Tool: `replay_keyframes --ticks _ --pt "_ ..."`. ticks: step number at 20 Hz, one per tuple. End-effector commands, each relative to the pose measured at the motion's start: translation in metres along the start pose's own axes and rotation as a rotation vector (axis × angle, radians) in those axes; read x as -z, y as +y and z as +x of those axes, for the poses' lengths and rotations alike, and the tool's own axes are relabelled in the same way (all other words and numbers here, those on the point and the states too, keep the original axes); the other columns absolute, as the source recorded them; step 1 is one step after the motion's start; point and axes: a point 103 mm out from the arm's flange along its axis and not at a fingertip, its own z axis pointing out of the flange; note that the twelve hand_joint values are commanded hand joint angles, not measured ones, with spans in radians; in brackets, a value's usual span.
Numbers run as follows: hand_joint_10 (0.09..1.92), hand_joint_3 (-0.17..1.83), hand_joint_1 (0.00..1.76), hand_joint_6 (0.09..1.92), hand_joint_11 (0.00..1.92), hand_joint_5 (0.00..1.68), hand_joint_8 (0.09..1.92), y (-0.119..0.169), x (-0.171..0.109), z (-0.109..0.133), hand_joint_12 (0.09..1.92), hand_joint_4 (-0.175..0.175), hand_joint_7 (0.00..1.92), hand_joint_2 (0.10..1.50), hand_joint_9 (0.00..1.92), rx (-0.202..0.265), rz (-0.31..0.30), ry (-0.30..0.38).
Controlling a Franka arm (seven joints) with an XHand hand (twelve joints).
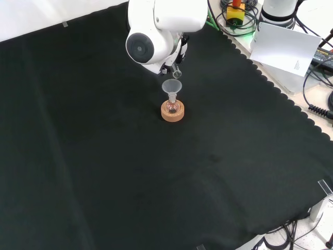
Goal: Pour the water from the graduated cylinder into the round-bottom flask.
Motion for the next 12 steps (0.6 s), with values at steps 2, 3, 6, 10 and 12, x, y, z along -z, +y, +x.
replay_keyframes --ticks 2,3,6,10,12 --pt "0.09 0.00 1.30 0.61 1.26 1.21 0.56 0.0010 0.0032 -0.0004 0.71 -0.175 1.27 1.01 1.59 -0.014 0.036 -0.018" --pt "0.09 0.00 1.30 0.60 1.26 1.22 0.56 0.0013 0.0039 -0.0005 0.71 -0.175 1.27 1.01 1.59 -0.014 0.040 -0.018" --pt "0.09 0.00 1.30 0.60 1.26 1.22 0.56 0.0023 0.0059 -0.0004 0.71 -0.175 1.27 1.00 1.60 -0.014 0.051 -0.021" --pt "0.09 0.00 1.30 0.60 1.26 1.22 0.56 0.0033 0.0076 0.0001 0.71 -0.175 1.27 1.00 1.60 -0.020 0.065 -0.027" --pt "0.09 0.00 1.30 0.60 1.26 1.22 0.56 0.0036 0.0085 0.0006 0.71 -0.175 1.27 1.00 1.60 -0.019 0.069 -0.027"
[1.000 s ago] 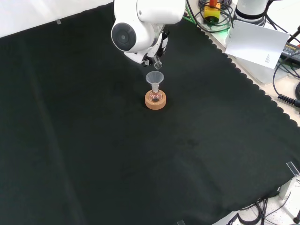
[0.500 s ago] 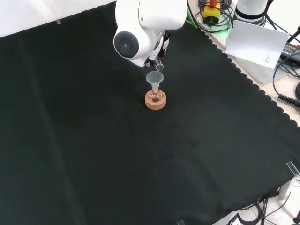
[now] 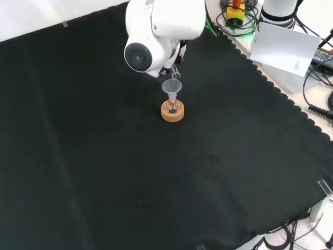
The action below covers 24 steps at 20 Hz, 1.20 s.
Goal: Pour the water from the graduated cylinder into the round-bottom flask.
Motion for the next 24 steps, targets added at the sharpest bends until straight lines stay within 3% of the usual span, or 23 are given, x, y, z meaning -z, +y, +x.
replay_keyframes --ticks 1,24 --pt "0.09 0.00 1.30 0.60 1.26 1.22 0.56 0.0009 0.0012 0.0010 0.71 -0.175 1.27 1.00 1.60 -0.003 0.020 -0.004" --pt "0.09 0.00 1.30 0.60 1.26 1.22 0.56 0.0017 0.0053 -0.0001 0.71 -0.175 1.27 1.00 1.60 -0.023 0.108 -0.023"
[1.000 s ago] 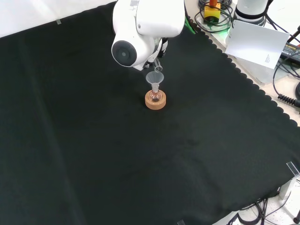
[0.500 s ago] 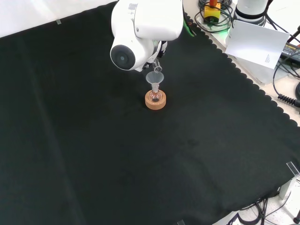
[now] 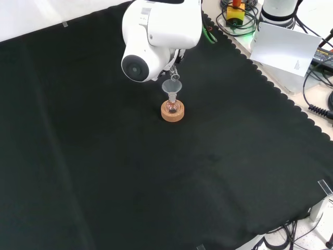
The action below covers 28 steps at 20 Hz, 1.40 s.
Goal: Pour the water from the graduated cylinder into the round-bottom flask.
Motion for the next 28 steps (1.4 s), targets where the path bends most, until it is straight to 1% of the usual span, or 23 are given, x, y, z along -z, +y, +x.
replay_keyframes --ticks 1,17,28 --pt "0.09 0.00 1.30 0.60 1.26 1.22 0.56 0.0016 -0.0008 -0.0004 0.71 -0.175 1.27 1.00 1.60 -0.001 0.022 -0.001" --pt "0.09 0.00 1.30 0.60 1.26 1.22 0.56 0.0010 0.0034 -0.0022 0.71 -0.175 1.27 1.00 1.61 -0.014 0.058 -0.013" --pt "0.09 0.00 1.30 0.60 1.26 1.22 0.55 -0.0016 0.0060 -0.0017 0.70 -0.175 1.27 1.00 1.61 -0.021 0.068 -0.012"
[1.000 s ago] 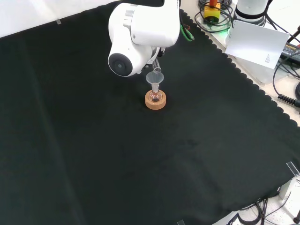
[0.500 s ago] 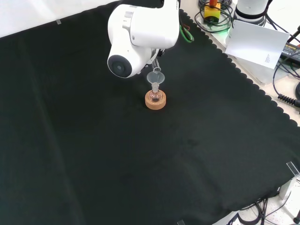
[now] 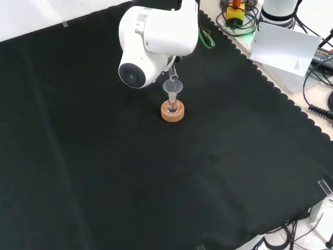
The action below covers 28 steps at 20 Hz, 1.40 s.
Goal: Pour the water from the graduated cylinder into the round-bottom flask.
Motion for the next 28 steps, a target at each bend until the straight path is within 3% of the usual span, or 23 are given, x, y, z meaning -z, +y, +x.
replay_keyframes --ticks 1,28 --pt "0.09 0.00 1.30 0.60 1.26 1.22 0.55 -0.0004 -0.0002 0.0000 0.70 -0.175 1.27 1.00 1.61 -0.001 0.007 0.002" --pt "0.09 0.00 1.30 0.59 1.27 1.22 0.55 -0.0047 0.0016 -0.0025 0.70 -0.175 1.28 1.00 1.61 -0.014 0.053 -0.007"
